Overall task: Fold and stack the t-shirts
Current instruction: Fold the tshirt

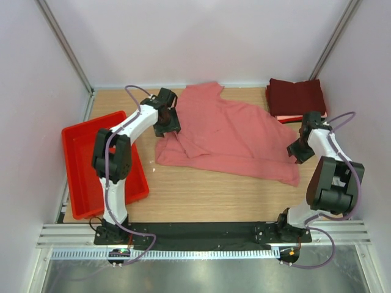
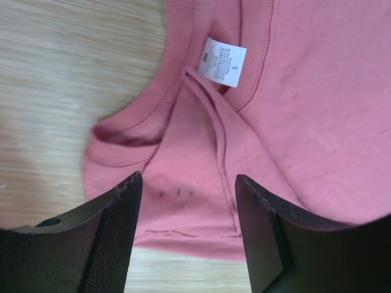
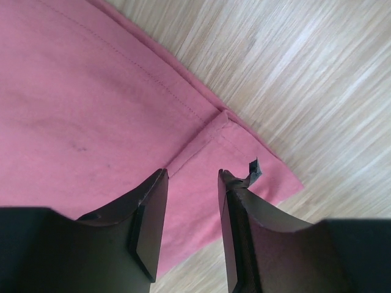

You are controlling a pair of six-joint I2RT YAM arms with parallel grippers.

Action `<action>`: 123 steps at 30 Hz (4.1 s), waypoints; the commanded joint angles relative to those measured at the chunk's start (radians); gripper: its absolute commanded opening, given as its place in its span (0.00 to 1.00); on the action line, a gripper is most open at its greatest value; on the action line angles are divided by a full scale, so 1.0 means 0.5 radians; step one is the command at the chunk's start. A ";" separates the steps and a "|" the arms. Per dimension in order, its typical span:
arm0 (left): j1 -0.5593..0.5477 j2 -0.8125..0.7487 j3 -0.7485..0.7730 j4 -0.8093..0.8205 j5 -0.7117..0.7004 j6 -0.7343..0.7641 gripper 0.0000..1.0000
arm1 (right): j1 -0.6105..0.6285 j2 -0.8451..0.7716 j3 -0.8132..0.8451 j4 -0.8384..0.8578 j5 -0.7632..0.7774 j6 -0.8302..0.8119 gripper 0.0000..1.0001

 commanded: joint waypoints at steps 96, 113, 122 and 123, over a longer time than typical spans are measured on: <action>-0.077 0.243 0.407 -0.019 -0.168 -0.021 0.00 | 0.010 0.283 0.110 0.055 0.050 0.219 0.03; -0.153 0.090 0.204 0.116 -0.103 0.012 0.00 | -0.012 0.296 0.248 -0.282 0.114 0.246 0.35; -0.156 0.065 0.198 0.175 -0.070 -0.003 0.00 | -0.054 0.400 0.202 -0.227 0.127 0.302 0.35; -0.159 0.062 0.201 0.175 -0.070 0.000 0.00 | -0.058 0.406 0.190 -0.188 0.130 0.311 0.34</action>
